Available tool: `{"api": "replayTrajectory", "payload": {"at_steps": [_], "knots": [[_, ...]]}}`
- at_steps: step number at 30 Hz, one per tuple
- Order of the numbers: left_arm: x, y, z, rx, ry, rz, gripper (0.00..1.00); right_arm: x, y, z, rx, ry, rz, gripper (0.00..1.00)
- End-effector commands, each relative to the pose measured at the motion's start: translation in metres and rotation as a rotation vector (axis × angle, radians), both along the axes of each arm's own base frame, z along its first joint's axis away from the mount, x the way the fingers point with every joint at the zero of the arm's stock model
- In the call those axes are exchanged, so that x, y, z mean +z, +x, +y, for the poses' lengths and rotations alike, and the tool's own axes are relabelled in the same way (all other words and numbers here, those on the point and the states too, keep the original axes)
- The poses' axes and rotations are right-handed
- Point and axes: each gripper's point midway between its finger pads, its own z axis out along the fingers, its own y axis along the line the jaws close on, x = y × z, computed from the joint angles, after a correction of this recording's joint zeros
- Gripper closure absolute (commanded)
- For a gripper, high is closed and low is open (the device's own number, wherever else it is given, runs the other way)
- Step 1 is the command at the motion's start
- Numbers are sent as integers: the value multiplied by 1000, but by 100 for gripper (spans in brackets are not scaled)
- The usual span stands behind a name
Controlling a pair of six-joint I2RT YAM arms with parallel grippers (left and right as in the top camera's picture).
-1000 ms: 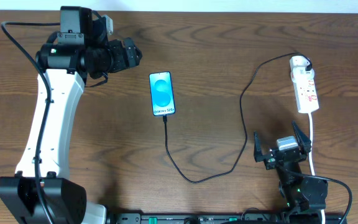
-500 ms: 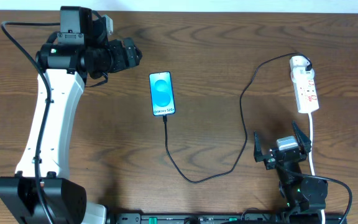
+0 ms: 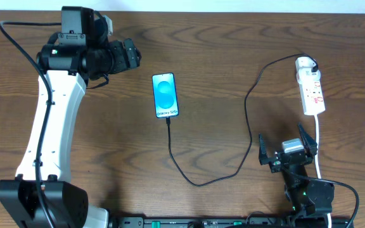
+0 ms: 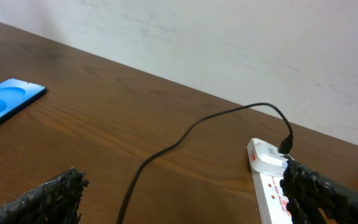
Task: Plug charger to phone and switch on socket
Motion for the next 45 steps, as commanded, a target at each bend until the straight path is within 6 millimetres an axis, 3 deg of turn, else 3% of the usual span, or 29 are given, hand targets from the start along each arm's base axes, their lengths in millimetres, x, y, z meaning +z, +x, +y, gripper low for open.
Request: {"api": "replayTrajectory", "payload": {"at_steps": [1,5,11,16,27,36,45], "knots": [[19,-8,15,33,75,-57,6,0,0,0,0,14,-2,1],[37,-21,28,65,147,-123,6,0,0,0,0,14,-1,1],[65,-47,29,-12,213,-298,6,0,0,0,0,14,-1,1],[74,-69,30,5,210,-442,6,0,0,0,0,14,-2,1],[24,-134,44,82,249,-674,6,0,0,0,0,14,-1,1],[-28,-153,51,117,278,-762,6,0,0,0,0,14,-1,1],[-53,-169,55,111,345,-863,6,0,0,0,0,14,-1,1]]}}
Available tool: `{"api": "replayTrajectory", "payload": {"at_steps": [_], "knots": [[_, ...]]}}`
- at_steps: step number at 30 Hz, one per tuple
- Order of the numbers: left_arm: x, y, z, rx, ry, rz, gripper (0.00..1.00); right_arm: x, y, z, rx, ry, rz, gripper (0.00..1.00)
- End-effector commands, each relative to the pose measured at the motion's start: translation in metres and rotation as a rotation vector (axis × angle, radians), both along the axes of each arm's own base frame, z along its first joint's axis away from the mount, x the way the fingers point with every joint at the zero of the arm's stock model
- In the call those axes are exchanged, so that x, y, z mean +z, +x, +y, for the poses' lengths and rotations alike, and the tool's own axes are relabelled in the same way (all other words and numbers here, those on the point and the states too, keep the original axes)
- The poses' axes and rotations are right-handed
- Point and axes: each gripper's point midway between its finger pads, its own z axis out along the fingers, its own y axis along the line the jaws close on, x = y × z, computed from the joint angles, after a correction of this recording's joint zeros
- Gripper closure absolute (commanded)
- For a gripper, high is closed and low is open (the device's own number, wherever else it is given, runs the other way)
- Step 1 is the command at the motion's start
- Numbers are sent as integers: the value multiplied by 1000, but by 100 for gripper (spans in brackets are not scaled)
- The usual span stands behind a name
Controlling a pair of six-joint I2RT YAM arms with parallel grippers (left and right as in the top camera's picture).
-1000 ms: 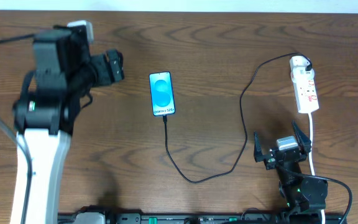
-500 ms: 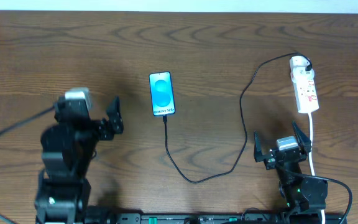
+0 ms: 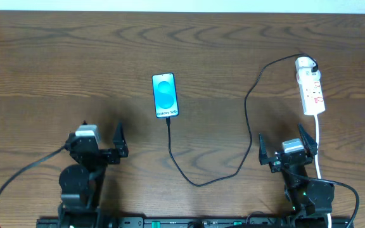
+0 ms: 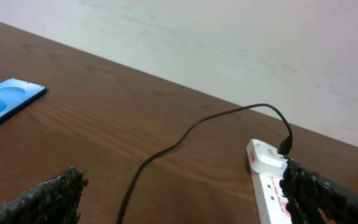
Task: Plug charger to phone and switch on socket
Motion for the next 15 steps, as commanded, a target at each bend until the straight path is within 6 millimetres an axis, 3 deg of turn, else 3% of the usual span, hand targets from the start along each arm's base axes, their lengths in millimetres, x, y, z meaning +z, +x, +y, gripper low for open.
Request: {"api": "replayTrajectory", "payload": {"at_steps": [1,15], "knots": [[-6,-4,4,10,62,-34,6,0,0,0,-1,14,1,1],[-42,-7,8,31,71,-35,6,0,0,0,-1,14,1,1]]}}
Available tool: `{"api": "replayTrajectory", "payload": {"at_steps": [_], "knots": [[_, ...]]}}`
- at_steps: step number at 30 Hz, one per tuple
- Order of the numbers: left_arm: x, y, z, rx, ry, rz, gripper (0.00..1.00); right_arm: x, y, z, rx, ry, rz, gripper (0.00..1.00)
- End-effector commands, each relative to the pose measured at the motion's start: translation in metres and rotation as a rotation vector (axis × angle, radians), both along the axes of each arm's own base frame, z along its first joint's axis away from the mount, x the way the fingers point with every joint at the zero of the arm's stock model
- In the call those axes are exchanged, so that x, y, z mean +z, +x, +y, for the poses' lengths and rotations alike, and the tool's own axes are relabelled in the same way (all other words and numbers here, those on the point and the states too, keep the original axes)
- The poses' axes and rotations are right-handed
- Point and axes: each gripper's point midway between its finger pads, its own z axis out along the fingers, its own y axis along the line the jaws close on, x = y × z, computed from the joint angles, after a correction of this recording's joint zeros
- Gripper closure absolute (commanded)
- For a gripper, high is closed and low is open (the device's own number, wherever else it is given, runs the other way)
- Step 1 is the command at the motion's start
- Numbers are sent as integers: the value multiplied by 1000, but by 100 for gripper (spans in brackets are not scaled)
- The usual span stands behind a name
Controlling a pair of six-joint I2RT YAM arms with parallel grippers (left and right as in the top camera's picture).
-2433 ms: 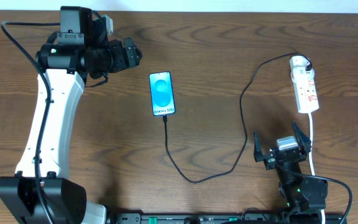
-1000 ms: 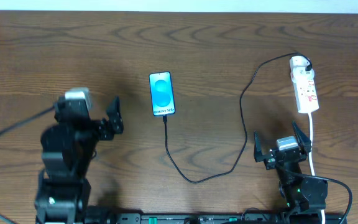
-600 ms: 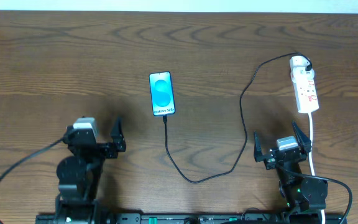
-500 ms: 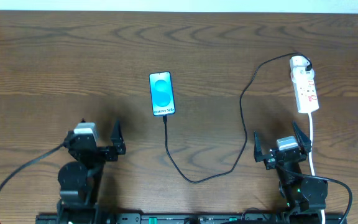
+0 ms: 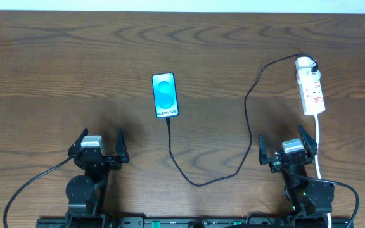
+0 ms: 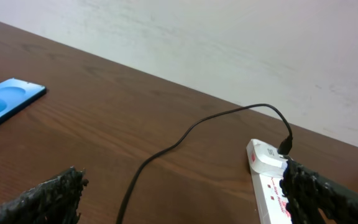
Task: Plug charger to phone and switch on socket
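A phone [image 5: 165,95] with a lit blue screen lies face up at the table's middle; it also shows at the left edge of the right wrist view as the phone [image 6: 5,102]. A black charger cable [image 5: 198,180] runs from its near end in a loop up to the white power strip [image 5: 312,92] at the far right, where its plug sits in the strip [image 6: 269,177]. My left gripper [image 5: 98,147] rests open at the near left. My right gripper [image 5: 286,147] rests open at the near right, its fingers [image 6: 319,196] wide apart and holding nothing.
The strip's own white lead [image 5: 319,149] runs down the right side past my right arm. A pale wall [image 6: 229,43] stands behind the table's far edge.
My left arm has settled slightly right and nearer at the near left. The right arm, phone, cable and strip have not moved.
My left arm reached far over the table, its gripper beside the phone's upper left, with the cable in the phone. Then it was folded back at the near left, where it now rests. The right arm stayed put throughout.
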Motion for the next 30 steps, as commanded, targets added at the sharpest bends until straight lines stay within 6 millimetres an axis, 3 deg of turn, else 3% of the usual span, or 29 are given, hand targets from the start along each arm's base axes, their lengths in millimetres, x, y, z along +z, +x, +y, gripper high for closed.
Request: {"api": "replayTrajectory", "payload": {"at_steps": [1,30], "knots": [[-14,0,3,15,16,26,6,0,0,0,0,14,1,1],[-15,0,7,36,19,31,6,0,0,0,0,14,1,1]]}}
